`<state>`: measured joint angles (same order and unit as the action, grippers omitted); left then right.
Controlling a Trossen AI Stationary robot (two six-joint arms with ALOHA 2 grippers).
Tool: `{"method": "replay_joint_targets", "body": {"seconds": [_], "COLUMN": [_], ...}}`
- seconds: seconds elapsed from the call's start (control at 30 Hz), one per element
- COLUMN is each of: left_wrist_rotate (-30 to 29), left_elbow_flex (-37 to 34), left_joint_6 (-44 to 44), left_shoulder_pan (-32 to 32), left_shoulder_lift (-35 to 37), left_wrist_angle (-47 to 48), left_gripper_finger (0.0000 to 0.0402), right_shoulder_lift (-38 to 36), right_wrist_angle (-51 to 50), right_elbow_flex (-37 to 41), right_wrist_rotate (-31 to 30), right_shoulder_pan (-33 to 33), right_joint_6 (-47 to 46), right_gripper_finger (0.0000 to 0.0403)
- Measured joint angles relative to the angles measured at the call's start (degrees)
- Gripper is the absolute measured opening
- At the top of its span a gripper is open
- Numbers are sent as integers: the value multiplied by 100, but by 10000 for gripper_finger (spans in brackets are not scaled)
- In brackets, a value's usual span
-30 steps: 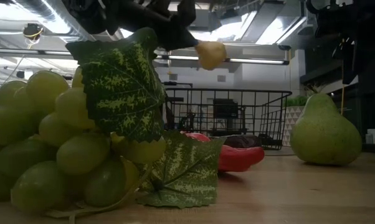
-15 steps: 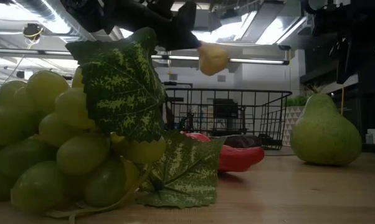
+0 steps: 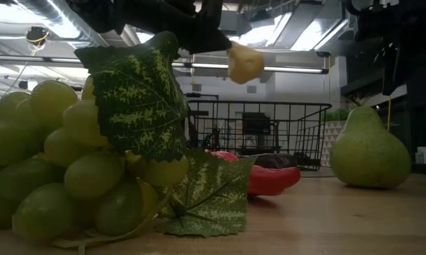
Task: Build produce basket
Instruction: Put the yellow pear into the black wire basket, then put the yellow banana into the black wire basket
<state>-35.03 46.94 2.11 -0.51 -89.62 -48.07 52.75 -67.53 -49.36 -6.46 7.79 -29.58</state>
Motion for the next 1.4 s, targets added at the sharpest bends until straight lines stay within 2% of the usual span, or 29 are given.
{"method": "replay_joint_targets", "body": {"seconds": [0.5,0.83,1.4], "left_wrist_rotate": [-13,-6,1], "left_elbow_flex": [0,0,0], "left_joint_6": [450,452,483], "left_shoulder_pan": [-13,-20,-112], "left_shoulder_lift": [0,0,0], "left_wrist_angle": [8,262,437], "left_gripper_finger": [45,81,79], "right_shoulder_lift": [0,-1,0], "right_wrist_angle": [-9,-8,-7], "right_elbow_flex": [0,0,0], "right_wrist_rotate": [-2,-1,-1], "right_shoulder_pan": [0,0,0], "right_joint_6": [8,8,-7], "right_gripper_finger": [255,255,255]}}
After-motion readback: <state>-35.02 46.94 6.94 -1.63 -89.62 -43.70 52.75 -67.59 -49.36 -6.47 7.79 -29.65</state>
